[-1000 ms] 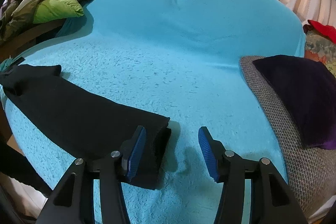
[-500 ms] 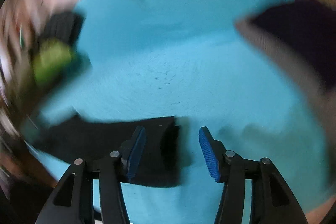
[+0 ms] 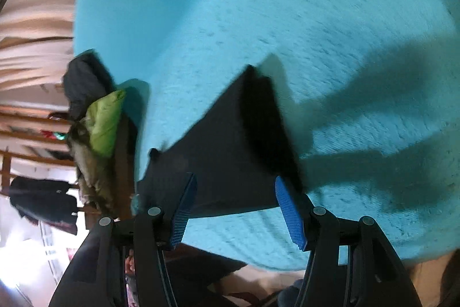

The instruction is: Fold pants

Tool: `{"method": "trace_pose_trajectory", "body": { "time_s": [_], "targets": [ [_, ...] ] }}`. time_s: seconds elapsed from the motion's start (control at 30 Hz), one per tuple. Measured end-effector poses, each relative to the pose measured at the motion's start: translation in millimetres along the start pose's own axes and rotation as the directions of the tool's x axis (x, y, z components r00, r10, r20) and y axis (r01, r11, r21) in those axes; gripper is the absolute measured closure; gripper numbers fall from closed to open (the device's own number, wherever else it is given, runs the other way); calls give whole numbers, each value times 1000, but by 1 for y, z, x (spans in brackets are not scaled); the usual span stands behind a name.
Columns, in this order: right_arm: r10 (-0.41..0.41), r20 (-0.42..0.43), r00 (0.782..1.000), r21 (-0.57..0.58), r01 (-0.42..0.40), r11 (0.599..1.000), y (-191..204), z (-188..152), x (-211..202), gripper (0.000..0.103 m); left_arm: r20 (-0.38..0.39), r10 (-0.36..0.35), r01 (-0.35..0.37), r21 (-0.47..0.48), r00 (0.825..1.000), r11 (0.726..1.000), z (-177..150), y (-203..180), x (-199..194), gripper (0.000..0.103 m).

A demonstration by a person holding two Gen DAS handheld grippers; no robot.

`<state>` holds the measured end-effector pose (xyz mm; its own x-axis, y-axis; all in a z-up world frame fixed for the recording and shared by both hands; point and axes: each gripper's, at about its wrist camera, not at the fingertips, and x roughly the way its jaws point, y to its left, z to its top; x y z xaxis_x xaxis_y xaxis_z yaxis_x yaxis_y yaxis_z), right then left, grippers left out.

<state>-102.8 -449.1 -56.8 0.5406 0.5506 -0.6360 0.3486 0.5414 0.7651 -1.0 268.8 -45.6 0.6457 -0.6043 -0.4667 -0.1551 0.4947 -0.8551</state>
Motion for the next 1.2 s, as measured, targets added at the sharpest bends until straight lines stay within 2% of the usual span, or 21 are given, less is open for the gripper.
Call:
{"method": "trace_pose_trajectory", "body": {
  "time_s": [0.03, 0.17, 0.23, 0.27, 0.3, 0.33, 0.37, 0.43, 0.5, 0.6, 0.67, 0.73, 0.8, 0.9, 0.97, 1.0, 1.07, 1.13, 1.2],
  "targets": [
    [5, 2, 1000, 0, -5, 1000, 0, -2, 1, 44, 1, 5, -5, 5, 1000, 1000, 0, -1, 1, 76],
    [5, 2, 1000, -10, -5, 1000, 0, -4, 1, 44, 13, 8, -8, 15, 1000, 1000, -1, -4, 2, 76],
    [-2, 6, 1000, -21, 2, 1000, 1, -2, 4, 49, 18, 6, -6, 17, 1000, 1000, -1, -4, 2, 76],
    [-25, 3, 1000, -49, 25, 998, 4, 0, 7, 62, 23, 4, -4, 15, 1000, 1000, 0, -4, 2, 76],
    [-46, 2, 999, -75, 46, 996, 6, 2, 6, 88, 33, 3, -4, 16, 999, 1000, 0, -4, 1, 76],
    [-104, 17, 994, -112, 106, 988, 9, 3, 9, 101, 39, 10, -11, 20, 999, 1000, 1, -4, 1, 89],
    [-118, 24, 993, -128, 120, 984, 10, 3, 10, 99, 42, 20, -21, 29, 999, 999, 2, -4, 0, 100],
    [-115, 49, 992, -172, 122, 978, 14, 2, 10, 100, 51, 46, -48, 52, 998, 997, 3, -9, 0, 100],
    [-63, 69, 996, -193, 75, 978, 24, 6, 5, 100, 54, 48, -52, 61, 997, 997, 17, -18, 5, 100],
    [45, 125, 991, -208, -18, 978, 49, 30, -8, 100, 44, 6, -9, 70, 999, 998, 63, -46, 27, 100],
    [113, 183, 977, -219, -71, 973, 71, 49, -19, 100, 38, -5, 0, 132, 999, 991, 86, -74, 43, 100],
    [143, 223, 964, -253, -85, 964, 89, 53, -29, 100, 49, 15, -23, 155, 999, 988, 90, -87, 48, 100],
    [173, 228, 958, -307, -97, 947, 101, 42, -39, 100, 48, -9, 1, 165, 999, 986, 83, -85, 41, 100],
    [128, 204, 971, -352, -49, 935, 91, 15, -39, 100, 41, 10, -16, 170, 999, 985, 70, -60, 30, 100],
    [82, 166, 983, -341, -21, 940, 71, 4, -32, 100, 1, 31, -31, 148, 1000, 989, 63, -35, 27, 100],
    [33, 143, 989, -324, 16, 946, 55, 0, -26, 100, -23, 41, -37, 127, 999, 991, 61, -24, 28, 100],
    [-26, 100, 995, -278, 53, 959, 30, -2, -12, 100, -87, 64, -58, 67, 994, 996, 57, 1, 30, 100],
    [-51, 82, 995, -236, 69, 969, 14, 1, -2, 100, -109, 47, -44, 33, 993, 999, 54, 11, 27, 100],
    [-39, 80, 996, -217, 56, 974, 9, 3, 0, 100, -94, 36, -30, 61, 995, 998, 52, 7, 20, 100]
  ]
}}
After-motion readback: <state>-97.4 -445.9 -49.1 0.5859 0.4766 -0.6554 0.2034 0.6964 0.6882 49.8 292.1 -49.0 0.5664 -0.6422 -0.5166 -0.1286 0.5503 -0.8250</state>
